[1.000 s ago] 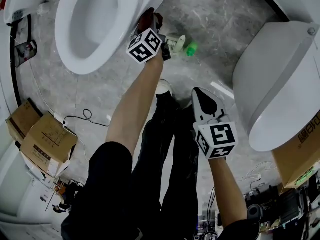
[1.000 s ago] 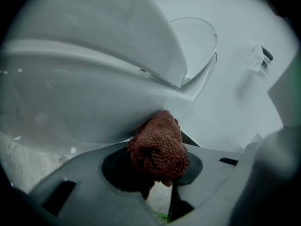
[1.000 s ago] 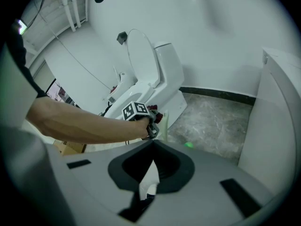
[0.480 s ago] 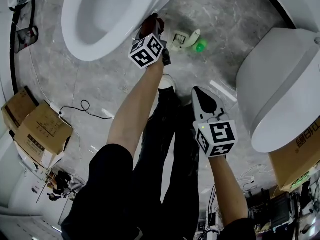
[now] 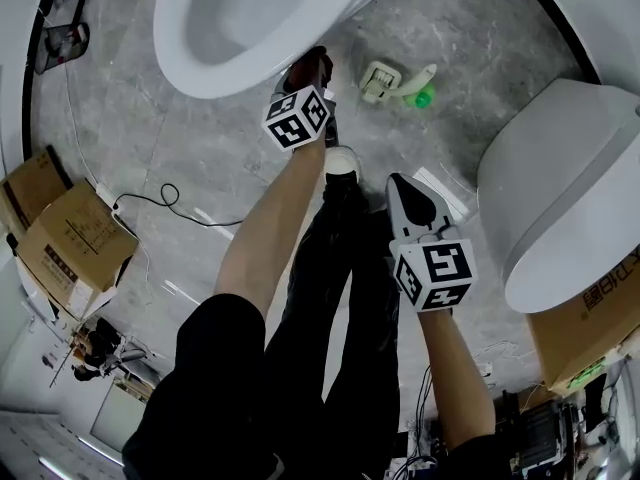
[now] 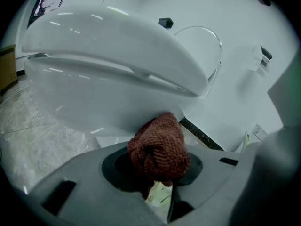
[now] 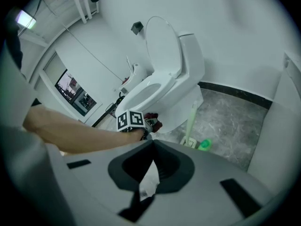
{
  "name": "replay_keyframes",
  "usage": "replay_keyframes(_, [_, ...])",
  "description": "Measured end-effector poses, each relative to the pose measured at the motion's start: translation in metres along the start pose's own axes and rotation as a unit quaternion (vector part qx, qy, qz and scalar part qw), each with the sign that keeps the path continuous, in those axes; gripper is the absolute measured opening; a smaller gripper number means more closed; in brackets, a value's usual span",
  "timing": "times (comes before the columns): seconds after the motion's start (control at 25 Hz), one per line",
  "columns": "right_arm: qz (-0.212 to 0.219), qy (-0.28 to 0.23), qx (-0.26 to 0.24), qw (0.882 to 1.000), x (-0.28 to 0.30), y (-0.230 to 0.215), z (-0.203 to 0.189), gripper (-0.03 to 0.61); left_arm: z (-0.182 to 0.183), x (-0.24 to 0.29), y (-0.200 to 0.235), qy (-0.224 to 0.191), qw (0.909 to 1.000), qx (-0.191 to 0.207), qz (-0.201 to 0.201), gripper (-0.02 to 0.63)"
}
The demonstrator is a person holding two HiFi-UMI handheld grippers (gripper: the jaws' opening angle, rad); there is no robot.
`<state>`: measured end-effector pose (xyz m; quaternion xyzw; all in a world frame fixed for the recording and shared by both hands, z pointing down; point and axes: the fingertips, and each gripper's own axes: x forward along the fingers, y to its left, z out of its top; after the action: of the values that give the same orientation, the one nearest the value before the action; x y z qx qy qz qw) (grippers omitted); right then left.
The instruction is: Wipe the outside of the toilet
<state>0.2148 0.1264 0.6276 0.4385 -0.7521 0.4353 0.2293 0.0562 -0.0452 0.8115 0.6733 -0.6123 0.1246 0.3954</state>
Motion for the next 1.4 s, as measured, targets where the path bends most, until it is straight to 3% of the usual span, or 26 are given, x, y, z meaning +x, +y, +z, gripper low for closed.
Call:
replay_keyframes(0.32, [0.010, 0.012, -0.019, 1.000, 0.008, 0.025, 0.001, 0.003, 0.001, -0.032, 0.050, 0.013, 0.9993, 0.035, 0.001, 0.110])
replay_keyframes(0.56, [0.018, 0.023, -0.032, 0.999, 0.014, 0.045, 0.002, 0.003, 0.005, -0.058, 0.092, 0.023, 0.9988, 0.036, 0.024, 0.110])
replay_keyframes(0.88, [0.030, 0.026, -0.060, 0.997, 0.014, 0.076, 0.026, 0.003, 0.033, -0.095, 0.157, 0.046, 0.9942, 0.078, 0.059, 0.109])
replay_keyframes(1.12, [0.032, 0.036, -0.071, 0.996, 0.012, 0.085, 0.033, 0.005, 0.065, -0.112, 0.195, 0.018, 0.9950, 0.041, 0.090, 0.109])
replay_keyframes(1.4, [0.034, 0.043, -0.092, 0.994, -0.004, 0.108, 0.053, 0.005, 0.084, -0.137, 0.203, 0.060, 0.9910, 0.083, 0.086, 0.114])
